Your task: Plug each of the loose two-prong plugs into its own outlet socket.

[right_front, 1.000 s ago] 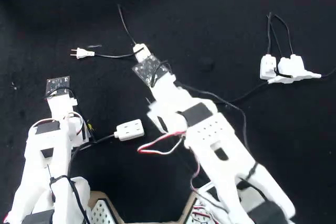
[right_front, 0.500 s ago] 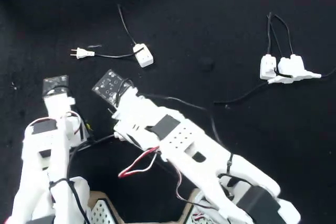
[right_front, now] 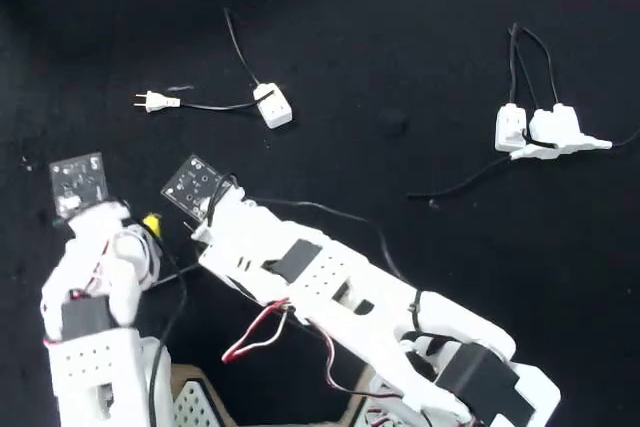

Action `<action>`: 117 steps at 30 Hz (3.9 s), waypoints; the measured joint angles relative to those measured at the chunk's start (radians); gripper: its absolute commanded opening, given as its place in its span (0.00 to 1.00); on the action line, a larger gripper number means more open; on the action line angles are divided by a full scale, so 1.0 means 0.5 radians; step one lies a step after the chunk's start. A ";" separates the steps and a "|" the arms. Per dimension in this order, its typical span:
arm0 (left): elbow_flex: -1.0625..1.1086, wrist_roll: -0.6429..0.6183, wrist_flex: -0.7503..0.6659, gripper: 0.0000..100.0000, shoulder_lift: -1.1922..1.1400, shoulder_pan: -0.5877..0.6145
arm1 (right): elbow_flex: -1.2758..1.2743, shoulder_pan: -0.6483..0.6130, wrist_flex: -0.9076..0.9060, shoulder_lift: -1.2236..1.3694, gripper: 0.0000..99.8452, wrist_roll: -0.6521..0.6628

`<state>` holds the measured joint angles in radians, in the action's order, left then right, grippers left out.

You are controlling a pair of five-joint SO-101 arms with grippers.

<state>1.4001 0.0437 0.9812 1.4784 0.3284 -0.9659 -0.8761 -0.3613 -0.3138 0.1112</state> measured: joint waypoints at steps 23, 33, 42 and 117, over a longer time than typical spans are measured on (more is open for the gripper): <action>0.184 0.086 0.239 0.19 0.638 -0.316 | -0.077 -0.187 -0.104 -0.175 0.01 0.000; 0.190 0.089 0.239 0.19 0.638 -0.316 | -0.301 -0.190 -0.089 -0.565 0.01 0.000; 0.193 0.089 0.236 0.19 0.641 -0.313 | -0.304 -0.196 -0.083 -0.586 0.01 -0.163; 0.264 0.163 0.212 0.19 0.647 -0.399 | -0.549 -0.199 0.095 -0.884 0.01 -0.531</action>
<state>1.5321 0.1250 1.0871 1.8021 0.1289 -1.2405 -0.9759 -0.3138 -0.7557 -0.1542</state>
